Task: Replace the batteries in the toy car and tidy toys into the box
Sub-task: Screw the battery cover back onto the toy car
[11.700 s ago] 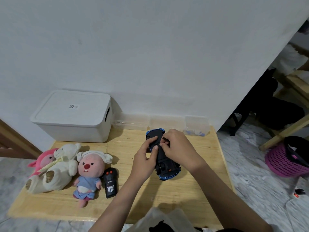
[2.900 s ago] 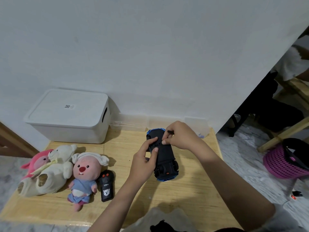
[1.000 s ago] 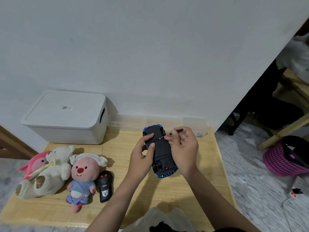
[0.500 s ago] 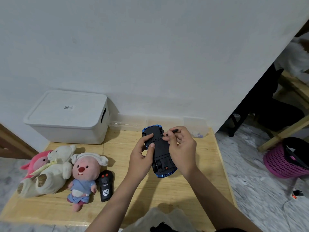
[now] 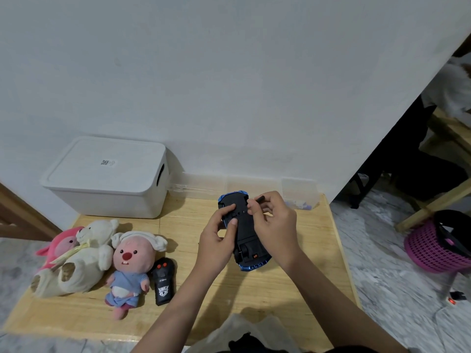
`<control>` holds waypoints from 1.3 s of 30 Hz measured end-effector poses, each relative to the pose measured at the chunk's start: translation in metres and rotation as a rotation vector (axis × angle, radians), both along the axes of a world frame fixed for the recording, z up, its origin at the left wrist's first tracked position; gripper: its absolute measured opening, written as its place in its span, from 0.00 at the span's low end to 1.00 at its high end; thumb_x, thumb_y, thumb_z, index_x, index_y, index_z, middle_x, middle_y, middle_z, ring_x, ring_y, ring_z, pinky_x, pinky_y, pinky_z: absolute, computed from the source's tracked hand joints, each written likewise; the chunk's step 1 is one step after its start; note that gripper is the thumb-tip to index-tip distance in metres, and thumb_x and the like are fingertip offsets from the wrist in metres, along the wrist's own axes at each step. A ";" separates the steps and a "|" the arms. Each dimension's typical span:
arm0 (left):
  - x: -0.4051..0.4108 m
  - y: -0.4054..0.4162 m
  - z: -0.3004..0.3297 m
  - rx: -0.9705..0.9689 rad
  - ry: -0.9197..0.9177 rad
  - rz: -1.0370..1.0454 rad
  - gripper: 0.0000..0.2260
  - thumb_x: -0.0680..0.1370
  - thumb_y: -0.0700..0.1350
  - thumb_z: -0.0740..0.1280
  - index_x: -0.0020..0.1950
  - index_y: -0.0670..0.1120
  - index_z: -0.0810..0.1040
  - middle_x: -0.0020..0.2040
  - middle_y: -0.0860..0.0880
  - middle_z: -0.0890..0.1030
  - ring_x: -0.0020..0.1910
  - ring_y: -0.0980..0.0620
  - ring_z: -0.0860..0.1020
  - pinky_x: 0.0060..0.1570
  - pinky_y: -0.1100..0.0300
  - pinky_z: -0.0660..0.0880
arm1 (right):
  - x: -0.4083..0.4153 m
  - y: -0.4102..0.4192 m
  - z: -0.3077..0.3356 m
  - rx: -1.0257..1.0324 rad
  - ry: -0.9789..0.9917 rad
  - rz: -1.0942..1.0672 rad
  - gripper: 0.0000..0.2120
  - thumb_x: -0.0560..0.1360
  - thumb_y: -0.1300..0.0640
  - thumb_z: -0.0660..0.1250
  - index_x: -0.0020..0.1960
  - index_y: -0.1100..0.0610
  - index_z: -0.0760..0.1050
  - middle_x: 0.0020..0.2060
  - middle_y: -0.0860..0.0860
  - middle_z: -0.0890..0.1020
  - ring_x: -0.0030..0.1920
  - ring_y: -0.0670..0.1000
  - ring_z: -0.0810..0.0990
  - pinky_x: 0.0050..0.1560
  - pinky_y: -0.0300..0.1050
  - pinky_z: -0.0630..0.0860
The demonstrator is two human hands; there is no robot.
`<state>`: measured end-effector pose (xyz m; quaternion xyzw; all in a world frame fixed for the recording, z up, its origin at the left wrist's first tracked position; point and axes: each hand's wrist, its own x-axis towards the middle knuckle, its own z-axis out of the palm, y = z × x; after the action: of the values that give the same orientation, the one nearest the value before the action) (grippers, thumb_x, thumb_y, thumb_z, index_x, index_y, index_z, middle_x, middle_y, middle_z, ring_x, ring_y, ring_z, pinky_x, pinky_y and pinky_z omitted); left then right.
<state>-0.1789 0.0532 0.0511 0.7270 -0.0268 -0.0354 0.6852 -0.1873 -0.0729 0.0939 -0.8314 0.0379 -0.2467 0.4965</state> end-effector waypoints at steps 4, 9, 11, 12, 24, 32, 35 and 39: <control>0.000 -0.001 0.001 0.003 -0.004 0.003 0.13 0.79 0.43 0.63 0.60 0.57 0.75 0.51 0.50 0.80 0.51 0.52 0.78 0.39 0.61 0.79 | 0.006 0.000 0.002 0.054 0.027 -0.046 0.07 0.74 0.56 0.70 0.42 0.55 0.73 0.35 0.47 0.81 0.40 0.45 0.82 0.41 0.50 0.80; 0.002 -0.001 0.001 -0.010 0.013 0.005 0.14 0.79 0.44 0.63 0.57 0.63 0.75 0.51 0.49 0.80 0.51 0.49 0.79 0.41 0.52 0.81 | 0.008 -0.001 0.002 0.166 0.052 -0.023 0.05 0.75 0.59 0.69 0.44 0.58 0.73 0.35 0.49 0.82 0.39 0.46 0.84 0.44 0.51 0.81; 0.003 -0.002 0.001 -0.023 0.018 0.008 0.14 0.79 0.44 0.63 0.56 0.65 0.75 0.50 0.48 0.80 0.50 0.48 0.79 0.42 0.48 0.81 | 0.008 -0.002 0.001 0.214 0.034 -0.023 0.05 0.76 0.60 0.68 0.45 0.60 0.73 0.36 0.51 0.83 0.38 0.47 0.84 0.44 0.50 0.82; 0.003 -0.003 0.001 -0.032 0.021 0.010 0.15 0.79 0.44 0.64 0.55 0.66 0.75 0.50 0.48 0.80 0.50 0.47 0.79 0.42 0.47 0.81 | 0.008 -0.003 0.001 0.228 0.023 -0.024 0.05 0.76 0.60 0.67 0.46 0.61 0.72 0.36 0.51 0.83 0.38 0.47 0.85 0.45 0.50 0.82; 0.005 -0.008 0.001 -0.035 0.018 0.004 0.14 0.79 0.42 0.64 0.57 0.62 0.75 0.49 0.49 0.80 0.48 0.47 0.79 0.38 0.55 0.79 | 0.007 -0.006 -0.001 0.157 -0.054 -0.027 0.04 0.76 0.61 0.67 0.45 0.58 0.72 0.36 0.51 0.83 0.38 0.45 0.84 0.42 0.40 0.80; 0.007 -0.010 0.000 -0.031 0.026 0.003 0.14 0.79 0.42 0.64 0.57 0.62 0.76 0.47 0.50 0.80 0.47 0.47 0.78 0.39 0.53 0.79 | 0.009 -0.007 -0.004 0.116 -0.047 -0.008 0.03 0.76 0.62 0.66 0.45 0.59 0.72 0.36 0.48 0.82 0.39 0.44 0.84 0.42 0.44 0.81; 0.008 -0.010 0.000 -0.032 0.023 0.006 0.13 0.79 0.42 0.64 0.57 0.60 0.76 0.49 0.51 0.80 0.48 0.48 0.78 0.41 0.54 0.79 | 0.009 -0.008 -0.006 0.128 -0.042 -0.018 0.04 0.76 0.62 0.67 0.45 0.60 0.72 0.36 0.49 0.82 0.39 0.45 0.84 0.43 0.45 0.81; 0.008 -0.010 -0.001 -0.028 0.032 0.003 0.14 0.79 0.43 0.64 0.57 0.62 0.76 0.49 0.50 0.80 0.48 0.48 0.78 0.40 0.52 0.79 | 0.010 -0.008 -0.006 0.117 -0.056 -0.023 0.05 0.76 0.62 0.67 0.45 0.56 0.71 0.35 0.48 0.82 0.38 0.45 0.84 0.42 0.46 0.81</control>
<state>-0.1706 0.0431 0.0504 0.7169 -0.0153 -0.0453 0.6956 -0.1777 -0.0805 0.0879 -0.7932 0.0478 -0.2730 0.5423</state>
